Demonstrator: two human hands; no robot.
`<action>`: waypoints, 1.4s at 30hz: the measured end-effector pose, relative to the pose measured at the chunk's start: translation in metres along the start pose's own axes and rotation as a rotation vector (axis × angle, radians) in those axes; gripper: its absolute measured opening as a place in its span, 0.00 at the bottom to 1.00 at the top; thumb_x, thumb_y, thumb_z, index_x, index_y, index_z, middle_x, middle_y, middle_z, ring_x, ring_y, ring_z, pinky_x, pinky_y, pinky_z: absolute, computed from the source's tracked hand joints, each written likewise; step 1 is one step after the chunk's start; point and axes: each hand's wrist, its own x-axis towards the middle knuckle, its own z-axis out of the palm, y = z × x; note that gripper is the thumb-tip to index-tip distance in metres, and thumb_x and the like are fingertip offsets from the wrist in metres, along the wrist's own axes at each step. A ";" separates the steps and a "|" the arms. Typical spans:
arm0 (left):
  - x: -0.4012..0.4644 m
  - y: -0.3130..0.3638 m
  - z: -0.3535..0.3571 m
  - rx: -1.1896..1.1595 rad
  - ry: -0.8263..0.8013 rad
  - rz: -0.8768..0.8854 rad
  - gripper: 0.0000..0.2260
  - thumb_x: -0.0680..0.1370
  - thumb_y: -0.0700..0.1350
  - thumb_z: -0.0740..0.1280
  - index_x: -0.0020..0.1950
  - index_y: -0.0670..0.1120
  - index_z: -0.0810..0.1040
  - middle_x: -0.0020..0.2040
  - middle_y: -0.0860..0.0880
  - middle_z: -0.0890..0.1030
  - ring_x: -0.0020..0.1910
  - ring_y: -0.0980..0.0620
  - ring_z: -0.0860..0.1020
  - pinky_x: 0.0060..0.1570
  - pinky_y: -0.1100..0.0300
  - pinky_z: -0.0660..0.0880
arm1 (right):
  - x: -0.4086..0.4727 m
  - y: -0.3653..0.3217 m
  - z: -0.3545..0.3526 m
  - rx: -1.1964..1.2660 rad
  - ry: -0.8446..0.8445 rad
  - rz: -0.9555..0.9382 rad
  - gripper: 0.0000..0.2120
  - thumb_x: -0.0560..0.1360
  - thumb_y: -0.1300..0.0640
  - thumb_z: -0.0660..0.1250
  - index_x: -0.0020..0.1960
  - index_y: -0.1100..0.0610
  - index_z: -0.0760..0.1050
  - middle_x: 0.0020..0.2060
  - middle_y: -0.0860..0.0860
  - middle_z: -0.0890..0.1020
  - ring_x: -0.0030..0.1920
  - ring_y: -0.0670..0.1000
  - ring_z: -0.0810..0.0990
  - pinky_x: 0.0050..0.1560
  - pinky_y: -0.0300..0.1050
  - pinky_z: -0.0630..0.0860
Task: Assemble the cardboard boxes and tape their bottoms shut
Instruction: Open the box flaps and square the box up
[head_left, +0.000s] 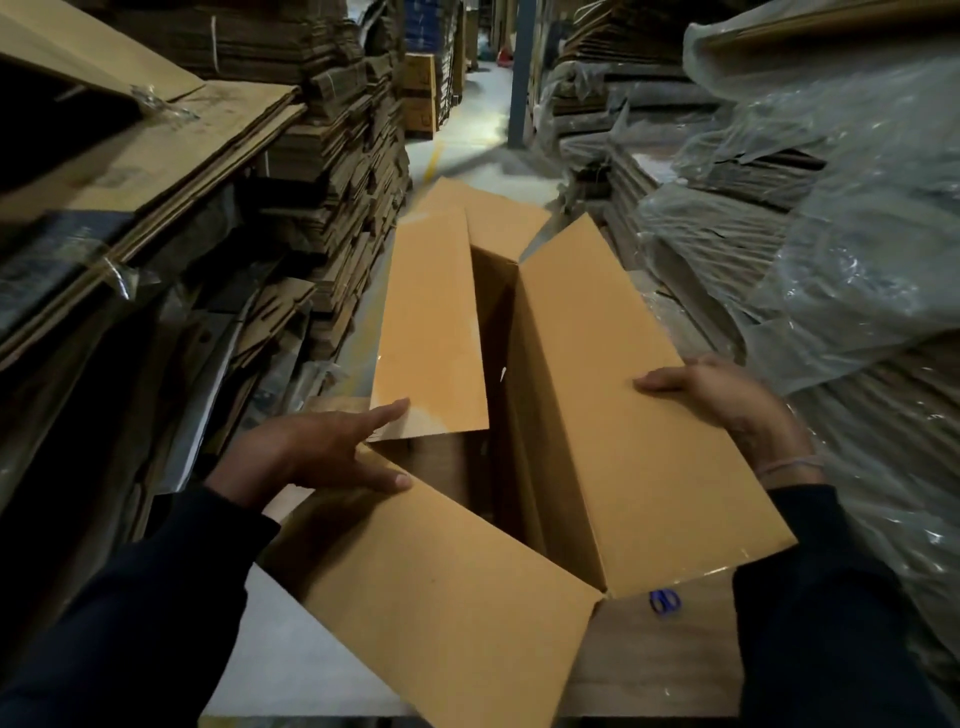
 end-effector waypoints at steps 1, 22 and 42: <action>0.004 0.001 -0.001 0.032 0.006 -0.033 0.49 0.69 0.76 0.67 0.83 0.69 0.45 0.85 0.47 0.59 0.81 0.41 0.64 0.75 0.41 0.66 | 0.000 0.003 0.003 0.000 -0.021 0.004 0.02 0.78 0.65 0.71 0.50 0.64 0.82 0.31 0.55 0.85 0.27 0.52 0.83 0.26 0.39 0.79; 0.120 0.066 -0.031 -0.212 0.320 -0.293 0.60 0.64 0.76 0.74 0.84 0.64 0.38 0.83 0.40 0.32 0.79 0.23 0.49 0.73 0.27 0.58 | 0.004 0.036 0.014 0.187 -0.016 -0.045 0.13 0.72 0.61 0.77 0.54 0.64 0.84 0.43 0.60 0.87 0.36 0.57 0.84 0.41 0.48 0.80; -0.032 0.062 0.040 -0.022 0.281 -0.296 0.61 0.62 0.82 0.68 0.82 0.65 0.33 0.79 0.39 0.27 0.79 0.22 0.48 0.72 0.30 0.64 | -0.008 0.043 -0.034 0.367 -0.146 -0.021 0.26 0.72 0.59 0.71 0.67 0.70 0.76 0.48 0.62 0.83 0.37 0.57 0.85 0.36 0.49 0.84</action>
